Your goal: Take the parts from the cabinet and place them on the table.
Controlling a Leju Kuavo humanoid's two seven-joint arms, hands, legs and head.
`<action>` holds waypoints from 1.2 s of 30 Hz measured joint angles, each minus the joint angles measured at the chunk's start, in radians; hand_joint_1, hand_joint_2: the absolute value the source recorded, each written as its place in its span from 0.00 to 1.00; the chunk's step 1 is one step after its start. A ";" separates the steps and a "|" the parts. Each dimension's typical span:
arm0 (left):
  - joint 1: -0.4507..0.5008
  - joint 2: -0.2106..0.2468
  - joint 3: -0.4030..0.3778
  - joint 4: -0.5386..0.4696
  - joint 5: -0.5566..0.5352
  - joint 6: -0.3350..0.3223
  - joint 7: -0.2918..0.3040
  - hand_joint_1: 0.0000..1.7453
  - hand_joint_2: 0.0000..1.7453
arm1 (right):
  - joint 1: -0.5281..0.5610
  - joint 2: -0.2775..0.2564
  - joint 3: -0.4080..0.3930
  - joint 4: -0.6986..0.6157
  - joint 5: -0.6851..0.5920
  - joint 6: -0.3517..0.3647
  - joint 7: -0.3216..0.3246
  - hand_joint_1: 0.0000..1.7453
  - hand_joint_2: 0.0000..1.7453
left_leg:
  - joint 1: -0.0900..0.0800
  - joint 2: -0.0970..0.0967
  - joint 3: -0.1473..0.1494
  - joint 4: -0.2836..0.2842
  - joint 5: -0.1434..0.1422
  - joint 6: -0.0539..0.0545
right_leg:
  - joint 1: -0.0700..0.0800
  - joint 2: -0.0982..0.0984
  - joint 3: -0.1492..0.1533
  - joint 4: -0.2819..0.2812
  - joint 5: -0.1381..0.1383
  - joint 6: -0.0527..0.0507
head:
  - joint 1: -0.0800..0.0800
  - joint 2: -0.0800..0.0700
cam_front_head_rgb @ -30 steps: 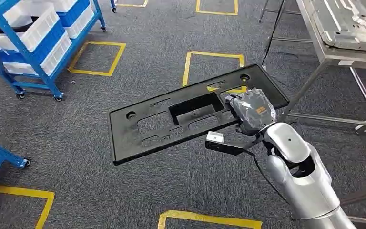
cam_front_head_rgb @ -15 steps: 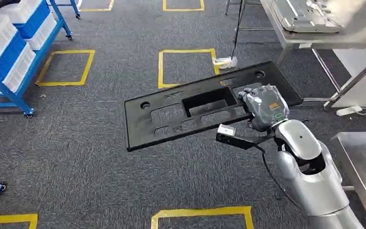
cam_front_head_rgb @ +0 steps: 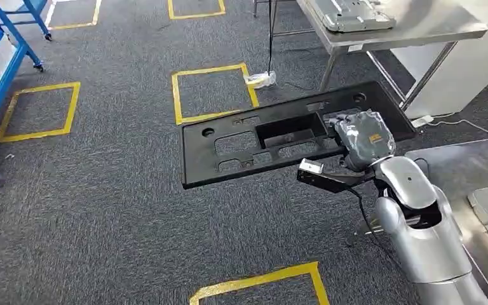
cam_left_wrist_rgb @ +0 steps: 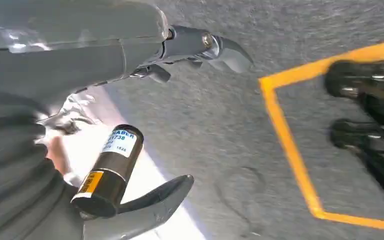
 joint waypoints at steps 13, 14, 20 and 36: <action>-0.002 0.004 0.004 0.000 -0.023 -0.014 -0.001 0.00 1.00 | -0.022 0.001 -0.024 0.024 0.011 0.019 0.000 1.00 1.00 | -0.006 0.142 0.024 -0.020 -0.007 0.007 | 0.011 -0.194 0.010 -0.007 -0.004 0.010 | 0.001 0.000; -0.002 0.007 0.005 0.000 -0.026 -0.017 -0.001 0.00 1.00 | -0.024 0.001 -0.026 0.025 0.013 0.020 0.000 1.00 1.00 | -0.006 0.152 0.027 -0.022 -0.008 0.003 | 0.012 -0.184 0.008 -0.006 -0.005 0.006 | 0.002 0.000; -0.007 0.019 0.020 0.000 -0.044 -0.023 -0.002 0.00 1.00 | -0.052 -0.003 -0.060 0.074 0.048 0.031 0.044 1.00 1.00 | 0.002 0.060 -0.042 0.153 -0.117 -0.020 | 0.004 -0.122 0.017 -0.024 0.007 -0.027 | 0.001 0.000; -0.008 0.058 0.076 0.000 -0.114 -0.050 0.003 0.00 1.00 | -0.175 -0.111 -0.303 0.457 0.175 -0.016 0.123 1.00 1.00 | 0.003 0.049 0.003 -0.022 0.018 0.032 | 0.000 -0.115 -0.098 0.198 -0.105 0.031 | 0.006 0.000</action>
